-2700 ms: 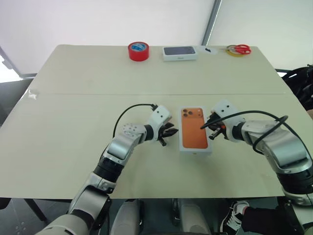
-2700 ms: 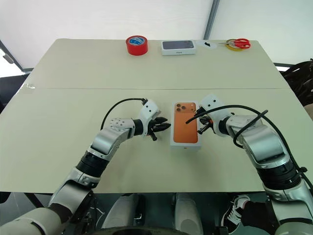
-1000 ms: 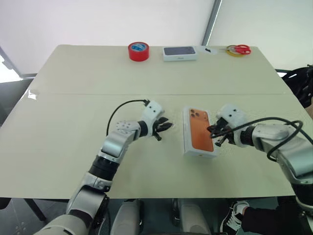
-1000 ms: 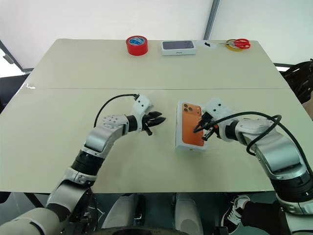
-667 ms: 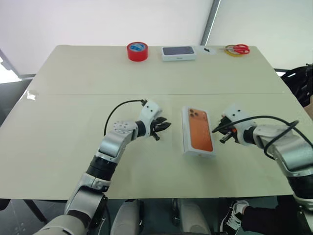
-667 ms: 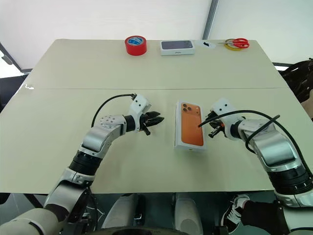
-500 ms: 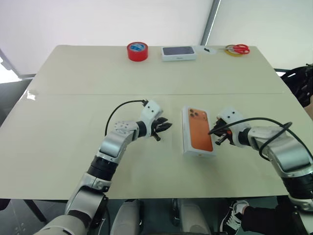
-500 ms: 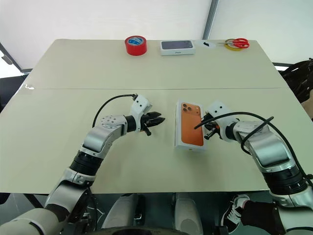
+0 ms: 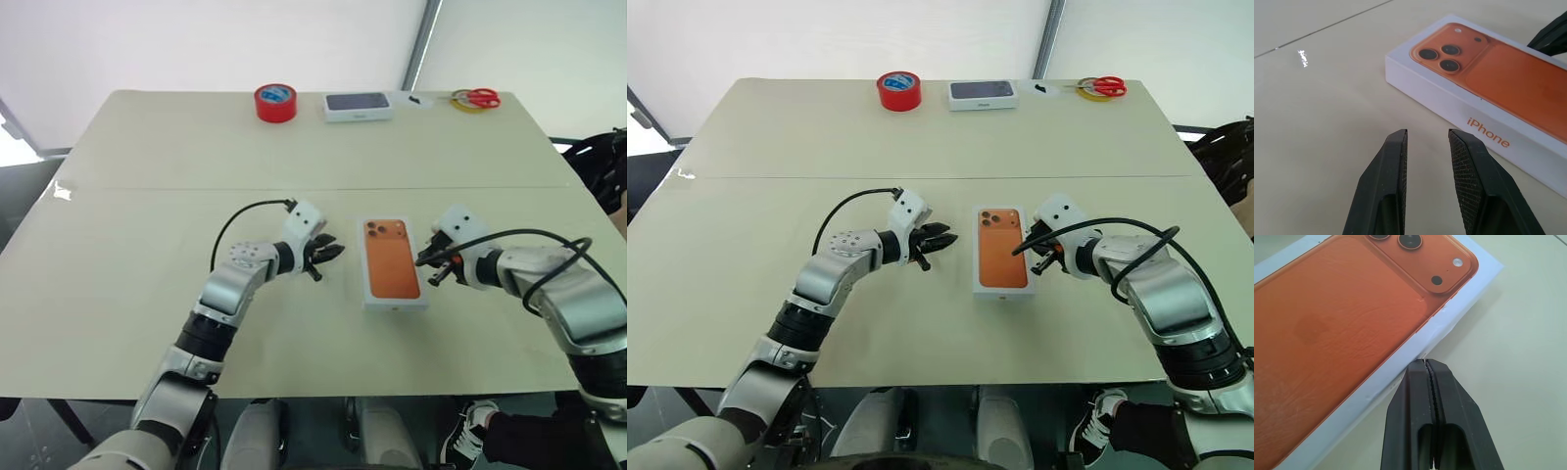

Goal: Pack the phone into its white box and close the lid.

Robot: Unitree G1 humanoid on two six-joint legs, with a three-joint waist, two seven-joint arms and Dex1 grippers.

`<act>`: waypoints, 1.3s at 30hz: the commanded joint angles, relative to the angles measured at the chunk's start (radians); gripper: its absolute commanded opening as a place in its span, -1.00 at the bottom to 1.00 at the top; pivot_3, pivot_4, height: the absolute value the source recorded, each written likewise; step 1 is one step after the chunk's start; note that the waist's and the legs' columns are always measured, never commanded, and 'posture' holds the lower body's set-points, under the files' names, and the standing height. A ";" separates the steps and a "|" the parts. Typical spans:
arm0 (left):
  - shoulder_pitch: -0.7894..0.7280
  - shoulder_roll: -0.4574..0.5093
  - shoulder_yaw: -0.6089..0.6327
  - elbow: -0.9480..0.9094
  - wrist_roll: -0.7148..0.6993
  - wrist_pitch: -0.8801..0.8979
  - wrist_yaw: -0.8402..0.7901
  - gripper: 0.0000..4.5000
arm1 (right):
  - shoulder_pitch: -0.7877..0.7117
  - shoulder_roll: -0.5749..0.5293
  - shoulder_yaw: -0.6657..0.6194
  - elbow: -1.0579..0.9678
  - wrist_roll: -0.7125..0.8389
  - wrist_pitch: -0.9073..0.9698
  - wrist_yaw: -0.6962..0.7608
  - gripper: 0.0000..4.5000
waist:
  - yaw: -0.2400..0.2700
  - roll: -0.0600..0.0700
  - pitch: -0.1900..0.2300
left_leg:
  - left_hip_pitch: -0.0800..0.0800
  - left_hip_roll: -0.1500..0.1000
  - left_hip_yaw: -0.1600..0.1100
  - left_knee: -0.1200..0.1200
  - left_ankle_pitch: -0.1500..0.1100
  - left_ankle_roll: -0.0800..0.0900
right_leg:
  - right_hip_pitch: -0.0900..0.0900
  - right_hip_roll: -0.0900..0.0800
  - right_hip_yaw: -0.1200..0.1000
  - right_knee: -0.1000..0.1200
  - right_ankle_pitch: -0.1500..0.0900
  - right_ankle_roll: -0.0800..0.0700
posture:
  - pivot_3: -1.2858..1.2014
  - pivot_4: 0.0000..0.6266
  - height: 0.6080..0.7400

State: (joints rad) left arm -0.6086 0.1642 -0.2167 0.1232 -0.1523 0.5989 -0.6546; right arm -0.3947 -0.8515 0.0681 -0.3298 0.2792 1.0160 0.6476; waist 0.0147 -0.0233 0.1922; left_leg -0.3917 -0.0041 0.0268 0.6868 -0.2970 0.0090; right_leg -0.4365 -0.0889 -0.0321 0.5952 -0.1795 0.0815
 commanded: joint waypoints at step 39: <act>0.288 0.283 0.387 -0.343 -0.055 -0.065 0.121 -0.38 | -0.067 0.068 -0.290 0.346 0.135 -0.405 0.139 -0.99 | 0.000 0.000 -0.001 | 0.001 0.000 0.000 -0.001 0.000 0.000 | 0.002 -0.001 0.000 -0.001 0.000 0.000 | 0.03 -0.52 0.95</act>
State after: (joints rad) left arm -0.3332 0.4342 0.1380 -0.1483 -0.1877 0.5370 -0.5415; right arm -0.4588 -0.7823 -0.2238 0.0109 0.3999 0.6435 0.7471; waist 0.0151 -0.0235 0.1912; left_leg -0.3904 -0.0045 0.0271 0.6860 -0.2968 0.0087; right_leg -0.4344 -0.0904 -0.0322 0.5942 -0.1794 0.0813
